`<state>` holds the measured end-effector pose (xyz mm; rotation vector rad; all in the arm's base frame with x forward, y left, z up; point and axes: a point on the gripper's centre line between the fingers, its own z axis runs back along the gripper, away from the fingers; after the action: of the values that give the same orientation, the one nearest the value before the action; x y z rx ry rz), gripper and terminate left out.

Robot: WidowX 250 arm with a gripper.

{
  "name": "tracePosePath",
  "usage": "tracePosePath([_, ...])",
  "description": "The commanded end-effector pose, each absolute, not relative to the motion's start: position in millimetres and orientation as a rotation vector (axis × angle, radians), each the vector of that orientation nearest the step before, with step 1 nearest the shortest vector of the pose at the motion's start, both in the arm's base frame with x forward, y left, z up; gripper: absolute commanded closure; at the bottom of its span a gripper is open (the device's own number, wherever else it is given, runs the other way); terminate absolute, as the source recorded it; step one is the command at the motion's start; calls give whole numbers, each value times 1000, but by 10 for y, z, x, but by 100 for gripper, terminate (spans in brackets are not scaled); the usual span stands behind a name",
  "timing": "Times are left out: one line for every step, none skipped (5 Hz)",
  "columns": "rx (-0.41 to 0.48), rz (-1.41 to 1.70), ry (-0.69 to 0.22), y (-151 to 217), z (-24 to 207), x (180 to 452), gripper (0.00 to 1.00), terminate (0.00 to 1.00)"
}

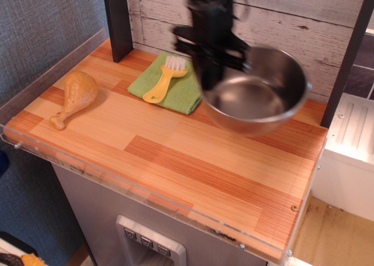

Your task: Move the silver vessel and place it below the green cloth.

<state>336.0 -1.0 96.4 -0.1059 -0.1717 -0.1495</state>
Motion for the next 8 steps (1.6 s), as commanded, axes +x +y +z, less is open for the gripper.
tracePosePath([-62,-73,-133,899,958,2823,100,0])
tracePosePath([-65,-5,-89,1256,777,2640,100,0])
tracePosePath([-53,21,-71,1384,649,2632,100,0])
tracePosePath([-37,17,-46,1373,525,2679,100,0])
tracePosePath([-34,3,-19,1325,419,2699,100,0])
tracePosePath([-26,-13,9,1280,372,2691,0,0])
tracePosePath([-25,-23,8,1275,379,2688,0,0])
tracePosePath([-3,-44,-14,1298,507,2651,0,0])
